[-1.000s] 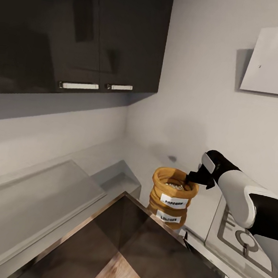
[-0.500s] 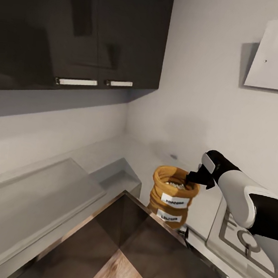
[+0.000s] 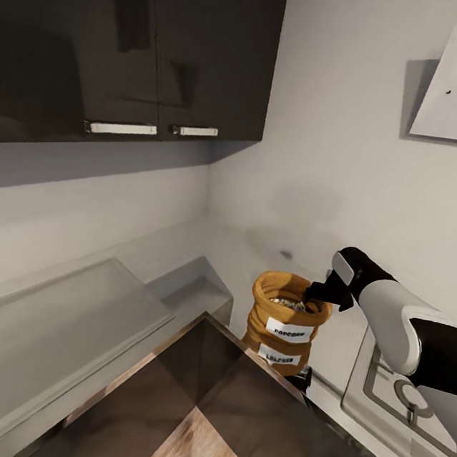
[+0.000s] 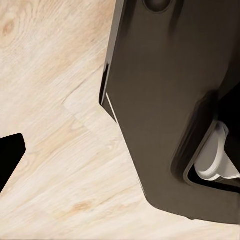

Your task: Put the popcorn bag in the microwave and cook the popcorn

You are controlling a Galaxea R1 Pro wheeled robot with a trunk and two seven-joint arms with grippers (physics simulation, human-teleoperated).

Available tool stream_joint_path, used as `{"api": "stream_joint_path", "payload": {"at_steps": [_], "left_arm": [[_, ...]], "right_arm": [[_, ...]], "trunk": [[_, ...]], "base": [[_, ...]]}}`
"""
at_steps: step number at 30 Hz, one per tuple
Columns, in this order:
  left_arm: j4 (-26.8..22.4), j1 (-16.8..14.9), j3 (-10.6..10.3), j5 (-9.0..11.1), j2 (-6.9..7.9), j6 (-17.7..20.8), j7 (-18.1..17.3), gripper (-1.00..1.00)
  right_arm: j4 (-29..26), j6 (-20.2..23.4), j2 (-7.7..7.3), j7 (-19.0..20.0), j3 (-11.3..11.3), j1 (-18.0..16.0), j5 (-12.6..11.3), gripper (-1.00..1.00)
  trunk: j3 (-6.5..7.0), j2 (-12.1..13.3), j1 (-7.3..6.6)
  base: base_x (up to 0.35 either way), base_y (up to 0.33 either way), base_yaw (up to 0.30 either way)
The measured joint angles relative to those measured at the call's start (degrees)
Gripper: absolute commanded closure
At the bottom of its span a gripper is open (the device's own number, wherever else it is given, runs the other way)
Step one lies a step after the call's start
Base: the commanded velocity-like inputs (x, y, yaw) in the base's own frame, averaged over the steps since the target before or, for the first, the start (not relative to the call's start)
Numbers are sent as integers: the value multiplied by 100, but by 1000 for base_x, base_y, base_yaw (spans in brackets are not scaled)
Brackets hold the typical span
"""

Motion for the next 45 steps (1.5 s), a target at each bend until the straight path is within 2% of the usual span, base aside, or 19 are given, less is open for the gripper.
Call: {"api": "stream_joint_path", "payload": {"at_steps": [12, 25, 45], "left_arm": [[0, 0, 0, 0, 0, 0, 0, -100], [0, 0, 0, 0, 0, 0, 0, -100], [0, 0, 0, 0, 0, 0, 0, -100]], "right_arm": [[4, 0, -16, 0, -1, 0, -2, -100], [4, -1, -16, 0, 0, 1, 0, -100], [4, 0, -16, 0, -1, 1, -1, -100]], "trunk": [[-83, 0, 0], [-174, -1, 0], [-264, -1, 0]], "base": [[0, 0, -119], [0, 0, 78], [0, 0, 0]]}}
